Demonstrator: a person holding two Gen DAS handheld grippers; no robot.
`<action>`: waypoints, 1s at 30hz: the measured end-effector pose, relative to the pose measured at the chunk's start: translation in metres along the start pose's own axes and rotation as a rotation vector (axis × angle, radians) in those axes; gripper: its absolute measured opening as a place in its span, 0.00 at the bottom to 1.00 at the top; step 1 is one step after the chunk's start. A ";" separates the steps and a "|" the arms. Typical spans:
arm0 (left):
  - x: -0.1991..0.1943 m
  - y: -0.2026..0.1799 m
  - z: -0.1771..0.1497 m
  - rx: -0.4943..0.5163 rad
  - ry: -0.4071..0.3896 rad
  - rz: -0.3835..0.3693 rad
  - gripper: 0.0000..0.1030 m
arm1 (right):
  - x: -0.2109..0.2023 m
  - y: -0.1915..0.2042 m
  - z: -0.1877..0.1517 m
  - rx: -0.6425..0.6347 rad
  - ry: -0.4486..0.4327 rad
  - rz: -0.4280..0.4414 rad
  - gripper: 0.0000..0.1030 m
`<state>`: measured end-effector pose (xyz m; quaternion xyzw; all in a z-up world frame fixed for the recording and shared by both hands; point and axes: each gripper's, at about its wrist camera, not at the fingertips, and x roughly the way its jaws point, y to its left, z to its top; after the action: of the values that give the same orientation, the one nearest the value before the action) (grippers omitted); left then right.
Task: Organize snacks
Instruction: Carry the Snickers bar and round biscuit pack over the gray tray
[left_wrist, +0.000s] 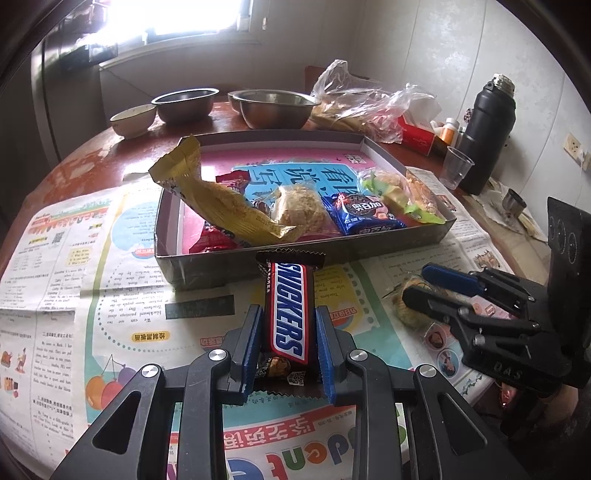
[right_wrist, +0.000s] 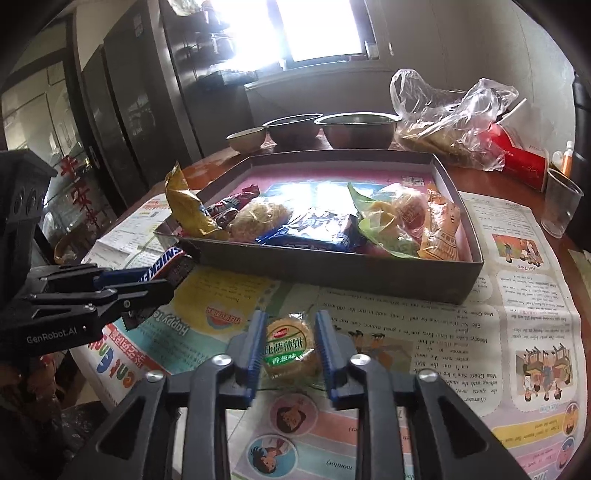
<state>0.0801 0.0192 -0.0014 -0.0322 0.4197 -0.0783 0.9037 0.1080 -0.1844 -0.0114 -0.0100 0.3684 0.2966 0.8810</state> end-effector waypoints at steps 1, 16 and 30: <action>0.000 0.000 0.000 -0.001 0.000 0.000 0.28 | 0.000 0.001 0.000 -0.008 -0.003 -0.009 0.50; -0.009 0.003 0.009 -0.014 -0.029 -0.013 0.28 | 0.005 0.021 -0.011 -0.129 0.006 -0.069 0.33; -0.009 -0.004 0.045 -0.018 -0.101 -0.030 0.28 | -0.023 -0.001 0.032 -0.034 -0.125 -0.056 0.33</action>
<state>0.1078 0.0167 0.0350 -0.0508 0.3735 -0.0864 0.9222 0.1169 -0.1897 0.0265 -0.0166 0.3072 0.2778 0.9100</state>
